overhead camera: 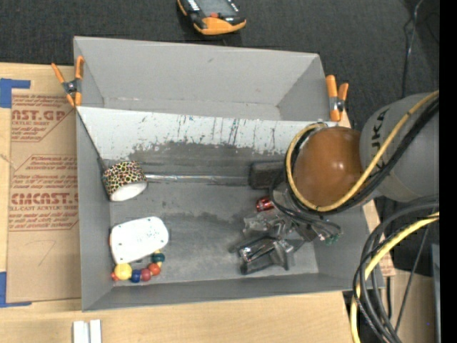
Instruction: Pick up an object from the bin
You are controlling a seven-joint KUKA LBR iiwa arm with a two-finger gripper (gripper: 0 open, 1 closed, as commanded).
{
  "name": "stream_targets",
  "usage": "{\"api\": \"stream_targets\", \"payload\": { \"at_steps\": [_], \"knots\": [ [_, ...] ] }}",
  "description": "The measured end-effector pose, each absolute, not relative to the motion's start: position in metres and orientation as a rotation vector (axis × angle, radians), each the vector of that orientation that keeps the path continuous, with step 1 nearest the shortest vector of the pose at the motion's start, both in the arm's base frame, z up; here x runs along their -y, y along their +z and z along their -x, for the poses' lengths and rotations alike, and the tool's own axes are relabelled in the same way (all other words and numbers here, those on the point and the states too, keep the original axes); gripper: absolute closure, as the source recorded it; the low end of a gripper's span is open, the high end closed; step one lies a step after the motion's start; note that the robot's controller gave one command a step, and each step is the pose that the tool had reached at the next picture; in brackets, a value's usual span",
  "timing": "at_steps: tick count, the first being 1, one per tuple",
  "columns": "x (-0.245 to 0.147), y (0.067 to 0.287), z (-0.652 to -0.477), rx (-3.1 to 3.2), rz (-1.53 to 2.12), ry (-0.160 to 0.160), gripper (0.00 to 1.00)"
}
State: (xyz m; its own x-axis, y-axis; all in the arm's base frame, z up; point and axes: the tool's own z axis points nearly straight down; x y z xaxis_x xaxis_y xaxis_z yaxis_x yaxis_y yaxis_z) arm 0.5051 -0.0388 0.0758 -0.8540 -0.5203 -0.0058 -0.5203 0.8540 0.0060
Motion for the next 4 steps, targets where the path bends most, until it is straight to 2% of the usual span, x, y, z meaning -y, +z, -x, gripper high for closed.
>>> {"api": "stream_targets", "payload": {
  "at_steps": [1,2,4],
  "knots": [
    [0.039,0.076,-0.505,-3.021,0.848,0.012,1.0],
    [0.04,0.219,-0.52,-3.031,0.818,0.016,1.0],
    [0.041,0.215,-0.519,-3.01,0.882,0.014,1.0]
  ]
}}
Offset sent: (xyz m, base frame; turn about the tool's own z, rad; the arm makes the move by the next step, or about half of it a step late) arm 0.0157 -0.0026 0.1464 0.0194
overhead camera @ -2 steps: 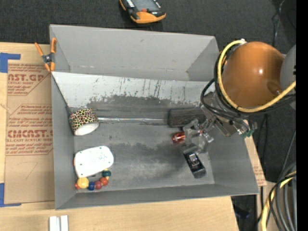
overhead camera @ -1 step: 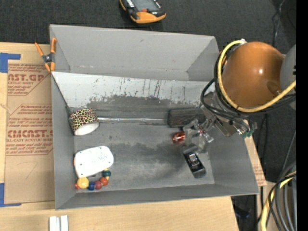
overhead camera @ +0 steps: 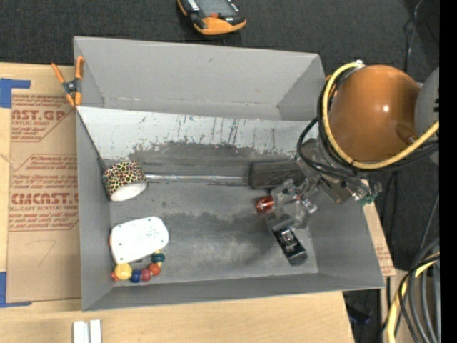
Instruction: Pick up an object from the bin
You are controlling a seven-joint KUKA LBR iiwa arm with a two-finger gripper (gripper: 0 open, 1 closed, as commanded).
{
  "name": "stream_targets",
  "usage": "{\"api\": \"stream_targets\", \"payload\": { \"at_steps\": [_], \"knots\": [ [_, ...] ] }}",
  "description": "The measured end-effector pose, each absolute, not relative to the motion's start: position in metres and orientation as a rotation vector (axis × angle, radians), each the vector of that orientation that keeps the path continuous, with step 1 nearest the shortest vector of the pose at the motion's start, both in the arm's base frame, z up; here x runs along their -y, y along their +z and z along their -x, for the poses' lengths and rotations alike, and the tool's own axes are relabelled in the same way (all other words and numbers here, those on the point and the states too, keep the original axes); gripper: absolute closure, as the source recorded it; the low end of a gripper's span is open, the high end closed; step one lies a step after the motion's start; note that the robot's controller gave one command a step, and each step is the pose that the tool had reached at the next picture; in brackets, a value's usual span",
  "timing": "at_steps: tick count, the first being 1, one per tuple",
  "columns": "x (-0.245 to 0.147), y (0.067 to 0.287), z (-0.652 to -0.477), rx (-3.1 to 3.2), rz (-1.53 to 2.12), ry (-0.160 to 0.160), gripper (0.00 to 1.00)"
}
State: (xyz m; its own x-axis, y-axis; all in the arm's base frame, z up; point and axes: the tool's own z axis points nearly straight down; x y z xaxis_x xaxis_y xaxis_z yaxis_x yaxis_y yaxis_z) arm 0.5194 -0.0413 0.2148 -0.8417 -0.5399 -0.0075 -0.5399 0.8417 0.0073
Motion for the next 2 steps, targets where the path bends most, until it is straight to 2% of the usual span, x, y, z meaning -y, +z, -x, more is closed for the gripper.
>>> {"api": "stream_targets", "payload": {
  "at_steps": [1,2],
  "knots": [
    [0.043,0.201,-0.517,-2.987,0.968,0.02,1.0],
    [0.052,0.175,-0.512,-2.987,0.962,0.018,1.0]
  ]
}}
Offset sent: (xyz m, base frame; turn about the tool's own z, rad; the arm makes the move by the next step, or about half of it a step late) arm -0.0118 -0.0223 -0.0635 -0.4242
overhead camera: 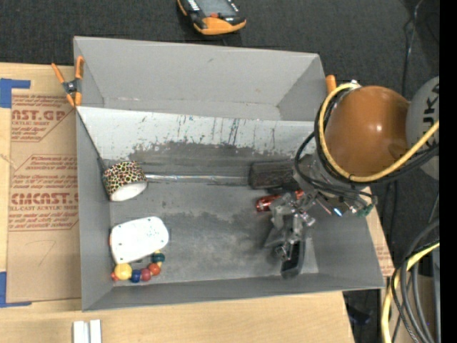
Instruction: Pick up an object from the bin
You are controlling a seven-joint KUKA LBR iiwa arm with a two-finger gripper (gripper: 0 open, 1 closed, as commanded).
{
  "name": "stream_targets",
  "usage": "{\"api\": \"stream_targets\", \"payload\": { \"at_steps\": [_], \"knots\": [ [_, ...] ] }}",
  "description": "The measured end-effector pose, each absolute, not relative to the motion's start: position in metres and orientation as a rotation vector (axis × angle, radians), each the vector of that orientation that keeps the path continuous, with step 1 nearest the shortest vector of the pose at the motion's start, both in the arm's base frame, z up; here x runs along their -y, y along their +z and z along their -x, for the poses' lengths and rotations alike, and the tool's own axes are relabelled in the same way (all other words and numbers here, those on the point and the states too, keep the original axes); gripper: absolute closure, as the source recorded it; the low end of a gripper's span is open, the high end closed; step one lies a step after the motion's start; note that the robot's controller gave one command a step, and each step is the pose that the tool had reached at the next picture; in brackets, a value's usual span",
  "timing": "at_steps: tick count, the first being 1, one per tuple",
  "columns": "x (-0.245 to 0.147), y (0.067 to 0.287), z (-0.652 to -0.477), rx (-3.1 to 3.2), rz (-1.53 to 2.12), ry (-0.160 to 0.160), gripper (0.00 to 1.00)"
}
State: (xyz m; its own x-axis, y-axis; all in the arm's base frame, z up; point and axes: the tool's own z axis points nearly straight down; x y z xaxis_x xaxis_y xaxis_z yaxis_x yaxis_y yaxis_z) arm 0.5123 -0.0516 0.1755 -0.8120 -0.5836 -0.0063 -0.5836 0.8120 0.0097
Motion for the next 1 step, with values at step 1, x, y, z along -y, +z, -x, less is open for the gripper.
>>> {"api": "stream_targets", "payload": {
  "at_steps": [1],
  "knots": [
    [0.0449,0.1624,-0.4943,-2.895,1.177,0.013,1.0]
  ]
}}
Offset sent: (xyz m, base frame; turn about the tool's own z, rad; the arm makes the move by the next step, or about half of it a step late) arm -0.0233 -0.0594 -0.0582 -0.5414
